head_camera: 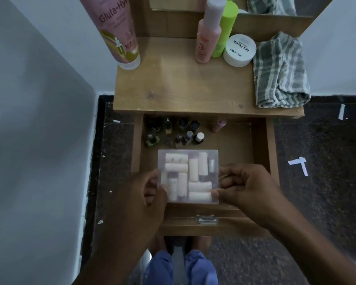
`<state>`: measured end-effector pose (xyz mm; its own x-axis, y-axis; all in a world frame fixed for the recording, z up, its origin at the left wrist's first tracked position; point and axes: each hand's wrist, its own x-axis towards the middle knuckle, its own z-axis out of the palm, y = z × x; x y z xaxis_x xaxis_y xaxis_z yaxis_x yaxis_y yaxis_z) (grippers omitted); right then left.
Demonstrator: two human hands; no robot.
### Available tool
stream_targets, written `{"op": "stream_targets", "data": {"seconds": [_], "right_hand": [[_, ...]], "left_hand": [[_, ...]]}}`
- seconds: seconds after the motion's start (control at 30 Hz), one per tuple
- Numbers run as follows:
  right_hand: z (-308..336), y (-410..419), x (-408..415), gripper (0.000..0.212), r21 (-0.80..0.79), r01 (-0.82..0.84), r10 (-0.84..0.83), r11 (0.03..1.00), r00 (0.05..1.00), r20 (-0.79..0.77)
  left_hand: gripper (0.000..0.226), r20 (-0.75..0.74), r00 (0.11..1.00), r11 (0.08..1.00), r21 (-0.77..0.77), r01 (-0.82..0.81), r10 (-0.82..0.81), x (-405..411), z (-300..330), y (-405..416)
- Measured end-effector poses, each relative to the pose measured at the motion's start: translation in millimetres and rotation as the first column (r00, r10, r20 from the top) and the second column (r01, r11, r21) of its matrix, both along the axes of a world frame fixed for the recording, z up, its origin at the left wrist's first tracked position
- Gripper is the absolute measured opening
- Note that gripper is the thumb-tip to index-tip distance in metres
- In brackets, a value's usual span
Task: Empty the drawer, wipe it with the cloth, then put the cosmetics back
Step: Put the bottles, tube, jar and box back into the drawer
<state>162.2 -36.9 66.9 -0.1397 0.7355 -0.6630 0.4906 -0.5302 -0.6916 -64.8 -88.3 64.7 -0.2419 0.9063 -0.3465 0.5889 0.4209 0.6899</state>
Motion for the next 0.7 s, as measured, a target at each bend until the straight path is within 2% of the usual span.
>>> {"op": "stream_targets", "data": {"seconds": [0.07,0.17,0.3,0.4,0.5,0.57,0.63,0.7], "right_hand": [[-10.0,-0.4,-5.5,0.026,-0.027,-0.071,0.072,0.997,0.995,0.063],[-26.4,2.5,-12.1,0.022,-0.068,-0.127,0.135,0.99,0.983,0.124],[-43.9,9.0,-18.2,0.023,-0.122,-0.132,0.151,0.984,0.975,0.165],[-56.3,11.0,-24.2,0.022,-0.137,-0.133,0.159,0.982,0.966,0.205],[-65.4,10.2,-30.5,0.019,-0.155,-0.147,0.177,0.977,0.962,0.208],[-68.2,9.1,-35.6,0.016,-0.13,-0.173,0.2,0.976,0.948,0.246],[-67.7,9.0,-39.9,0.009,-0.057,-0.253,0.256,0.966,0.896,0.362],[-63.9,7.5,-42.7,0.015,0.013,-0.34,0.295,0.94,0.833,0.469]], "left_hand": [[0.025,-0.017,0.999,0.996,-0.084,0.037,-0.039,-0.2,-7.2,-0.3],[0.031,-0.144,0.981,0.985,-0.137,0.108,-0.128,2.9,-15.3,1.7],[0.063,-0.222,0.956,0.972,-0.177,0.154,-0.192,13.9,-14.4,6.1],[0.076,-0.325,0.911,0.948,-0.272,0.167,-0.254,21.9,-14.7,8.8],[0.095,-0.327,0.882,0.897,-0.396,0.197,-0.339,29.8,-16.3,9.4],[0.101,-0.303,0.873,0.859,-0.464,0.214,-0.381,31.6,-19.8,10.1],[0.101,-0.313,0.848,0.835,-0.496,0.24,-0.429,31.8,-21.1,12.3],[0.097,-0.339,0.81,0.82,-0.502,0.275,-0.479,31.2,-19.8,16.1]]}}
